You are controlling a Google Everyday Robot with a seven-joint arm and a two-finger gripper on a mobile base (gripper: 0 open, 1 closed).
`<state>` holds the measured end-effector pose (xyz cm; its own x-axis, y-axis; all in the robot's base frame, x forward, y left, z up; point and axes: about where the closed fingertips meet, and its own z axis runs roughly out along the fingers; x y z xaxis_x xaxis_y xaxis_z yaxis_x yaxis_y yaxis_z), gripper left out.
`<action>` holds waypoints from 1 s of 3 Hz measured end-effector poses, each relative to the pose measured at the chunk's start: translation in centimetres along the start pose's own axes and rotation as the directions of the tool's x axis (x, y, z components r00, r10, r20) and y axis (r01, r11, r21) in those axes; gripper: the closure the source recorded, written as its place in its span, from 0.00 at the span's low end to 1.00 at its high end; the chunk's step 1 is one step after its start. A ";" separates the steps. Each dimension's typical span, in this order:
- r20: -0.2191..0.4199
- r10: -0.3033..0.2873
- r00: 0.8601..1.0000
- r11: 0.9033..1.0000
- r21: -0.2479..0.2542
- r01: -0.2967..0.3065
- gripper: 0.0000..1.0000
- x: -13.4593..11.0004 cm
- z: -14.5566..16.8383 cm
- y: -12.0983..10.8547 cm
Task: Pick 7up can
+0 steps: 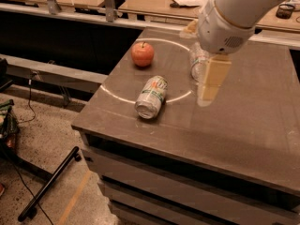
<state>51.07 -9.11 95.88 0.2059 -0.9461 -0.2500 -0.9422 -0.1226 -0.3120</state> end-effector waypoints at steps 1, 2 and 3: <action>0.001 -0.150 0.989 0.989 -0.004 0.150 0.00 -3.4 2.8 -1.5; 0.009 -0.260 0.966 0.965 -0.028 0.260 0.00 -5.5 5.9 -1.4; 0.008 -0.346 0.938 0.935 -0.081 0.345 0.00 -6.8 10.0 -1.1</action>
Offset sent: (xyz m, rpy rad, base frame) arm 0.0219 0.1144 -0.0810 -0.1203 -0.0468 0.4216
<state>53.35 0.50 88.74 0.5212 -0.8430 -0.1335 -0.8311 -0.4657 -0.3041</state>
